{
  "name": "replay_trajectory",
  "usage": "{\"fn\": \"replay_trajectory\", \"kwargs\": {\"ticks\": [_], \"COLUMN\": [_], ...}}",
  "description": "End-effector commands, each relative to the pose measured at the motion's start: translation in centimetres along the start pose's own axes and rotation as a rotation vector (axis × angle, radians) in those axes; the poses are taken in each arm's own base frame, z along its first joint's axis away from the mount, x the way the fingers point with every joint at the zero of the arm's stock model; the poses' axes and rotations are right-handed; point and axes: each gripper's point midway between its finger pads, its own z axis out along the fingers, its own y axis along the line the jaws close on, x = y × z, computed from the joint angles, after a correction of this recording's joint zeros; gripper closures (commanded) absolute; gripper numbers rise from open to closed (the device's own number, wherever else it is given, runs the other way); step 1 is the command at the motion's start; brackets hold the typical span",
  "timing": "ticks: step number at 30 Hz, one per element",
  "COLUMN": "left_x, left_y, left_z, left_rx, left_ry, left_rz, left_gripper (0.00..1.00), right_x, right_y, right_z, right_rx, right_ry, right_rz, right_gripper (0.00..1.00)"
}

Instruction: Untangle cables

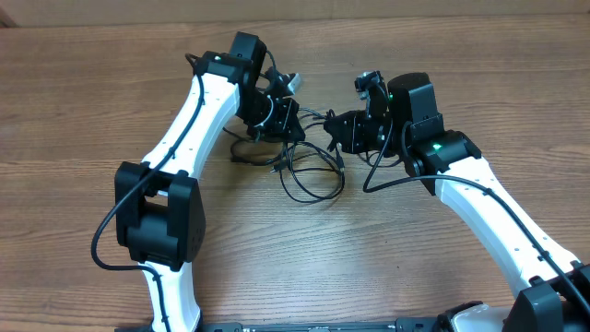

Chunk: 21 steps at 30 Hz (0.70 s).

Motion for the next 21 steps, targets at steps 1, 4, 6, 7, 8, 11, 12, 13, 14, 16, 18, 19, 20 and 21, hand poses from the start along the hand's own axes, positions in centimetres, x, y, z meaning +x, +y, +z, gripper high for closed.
{"fn": "replay_trajectory", "kwargs": {"ticks": [1, 4, 6, 7, 8, 11, 12, 13, 14, 16, 18, 19, 20, 21], "left_x": [-1.6, -1.7, -1.7, -1.7, -1.7, -1.7, -1.7, -1.7, -1.7, -1.8, -1.8, -1.9, -2.1, -2.2], "left_y": [1.7, 2.4, 2.4, 2.4, 2.4, 2.5, 2.5, 2.5, 2.6, 2.9, 2.9, 2.8, 2.9, 2.9], "left_z": [-1.9, -2.0, -2.0, -2.0, -2.0, -2.0, -2.0, -2.0, -2.0, -2.1, -2.1, -2.1, -2.1, -2.2], "left_rx": [-0.079, -0.118, -0.117, -0.118, -0.117, -0.118, -0.119, -0.119, -0.127, -0.143, -0.139, -0.137, -0.136, -0.136], "left_ry": [-0.078, -0.086, -0.086, -0.086, -0.087, -0.087, -0.088, -0.088, -0.09, -0.091, -0.093, -0.1, -0.107, -0.111], "left_rz": [-0.054, -0.089, -0.089, -0.089, -0.089, -0.089, -0.089, -0.089, -0.089, -0.091, -0.103, -0.115, -0.122, -0.128], "left_gripper": [0.95, 0.94, 0.94, 0.93, 0.93, 0.92, 0.92, 0.92, 0.92, 0.92, 0.91, 0.9, 0.9, 0.89], "right_x": [-0.1, -0.1, 0.1, 0.1, 0.1, 0.5, 0.7, 0.9, 1.3, 2.2, 3.0, 3.3, 3.5, 3.9], "right_y": [5.9, 7.8, 8.8, 9.0, 9.1, 10.0, 10.3, 10.6, 11.1, 12.3, 12.7, 12.7, 12.6, 12.6], "right_z": [-2.0, -2.7, -3.1, -3.2, -3.3, -3.8, -4.0, -4.2, -4.6, -5.7, -6.2, -6.3, -6.3, -6.4], "right_rx": [-0.274, -0.385, -0.444, -0.456, -0.466, -0.525, -0.55, -0.572, -0.617, -0.725, -0.779, -0.786, -0.788, -0.797], "right_ry": [-0.003, -0.01, -0.011, -0.012, -0.012, -0.008, -0.005, -0.003, -0.001, -0.002, -0.004, 0.0, 0.003, 0.01], "right_rz": [-0.188, -0.272, -0.322, -0.329, -0.334, -0.384, -0.403, -0.42, -0.457, -0.549, -0.61, -0.625, -0.631, -0.639], "right_gripper": [0.96, 0.96, 0.96, 0.96, 0.96, 0.96, 0.96, 0.96, 0.96, 0.96, 0.96, 0.96, 0.96, 0.96]}}
